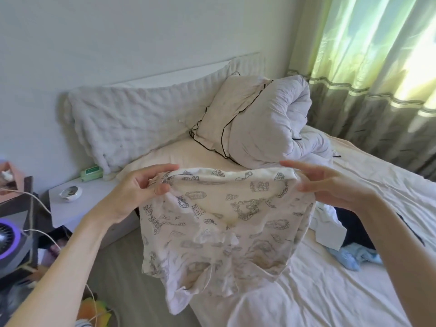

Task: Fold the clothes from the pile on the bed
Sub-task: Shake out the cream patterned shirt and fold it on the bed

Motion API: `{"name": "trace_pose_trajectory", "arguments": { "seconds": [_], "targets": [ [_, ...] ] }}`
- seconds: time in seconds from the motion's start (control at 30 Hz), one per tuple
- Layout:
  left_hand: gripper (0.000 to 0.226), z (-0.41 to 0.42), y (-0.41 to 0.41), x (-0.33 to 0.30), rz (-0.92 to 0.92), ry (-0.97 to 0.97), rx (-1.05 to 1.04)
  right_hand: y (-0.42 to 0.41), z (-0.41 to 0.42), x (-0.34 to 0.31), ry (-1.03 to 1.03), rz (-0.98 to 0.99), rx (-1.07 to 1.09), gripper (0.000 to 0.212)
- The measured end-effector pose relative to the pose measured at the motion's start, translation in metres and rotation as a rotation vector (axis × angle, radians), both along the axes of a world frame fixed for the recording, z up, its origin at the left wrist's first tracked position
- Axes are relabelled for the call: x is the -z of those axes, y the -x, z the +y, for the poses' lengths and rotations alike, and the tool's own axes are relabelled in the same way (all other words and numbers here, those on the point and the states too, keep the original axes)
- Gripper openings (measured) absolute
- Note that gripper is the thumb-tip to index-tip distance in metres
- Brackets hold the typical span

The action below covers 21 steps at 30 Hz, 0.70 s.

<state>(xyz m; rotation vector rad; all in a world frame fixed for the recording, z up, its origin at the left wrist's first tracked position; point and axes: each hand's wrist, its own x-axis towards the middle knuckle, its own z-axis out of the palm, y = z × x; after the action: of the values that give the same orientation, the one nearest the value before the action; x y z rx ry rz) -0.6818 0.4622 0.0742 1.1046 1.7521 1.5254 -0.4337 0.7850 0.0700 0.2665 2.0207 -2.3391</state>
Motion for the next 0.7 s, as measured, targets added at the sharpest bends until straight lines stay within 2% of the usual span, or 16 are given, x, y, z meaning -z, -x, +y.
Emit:
{"name": "trace_pose_trajectory", "arguments": {
  "seconds": [0.1,0.2,0.27,0.37,0.4,0.6,0.7],
  "targets": [
    [0.026,-0.01,-0.012,-0.006,-0.012,-0.105,-0.172,-0.005,-0.032,-0.005,-0.066,0.095,0.157,0.033],
    [0.009,-0.023,-0.023,-0.009,0.027,-0.082,-0.265,-0.008,-0.061,-0.008,-0.079,0.182,0.33,0.013],
    [0.018,-0.032,-0.029,-0.009,0.038,-0.069,-0.313,-0.01,-0.072,-0.007,-0.058,0.189,0.395,0.008],
    [0.029,-0.046,-0.041,-0.011,-0.187,-0.135,-0.289,-0.015,-0.085,-0.006,-0.017,0.176,0.416,0.013],
    [0.029,-0.052,-0.044,-0.011,-0.212,-0.16,-0.248,-0.016,-0.089,-0.006,-0.007,0.17,0.42,0.013],
    [0.01,-0.082,-0.057,-0.016,-0.08,-0.115,-0.092,-0.018,-0.107,-0.009,0.039,0.135,0.445,0.006],
    [0.015,-0.086,-0.065,-0.018,0.093,-0.106,-0.051,-0.017,-0.114,-0.011,0.052,0.08,0.482,0.017]
  ]
}}
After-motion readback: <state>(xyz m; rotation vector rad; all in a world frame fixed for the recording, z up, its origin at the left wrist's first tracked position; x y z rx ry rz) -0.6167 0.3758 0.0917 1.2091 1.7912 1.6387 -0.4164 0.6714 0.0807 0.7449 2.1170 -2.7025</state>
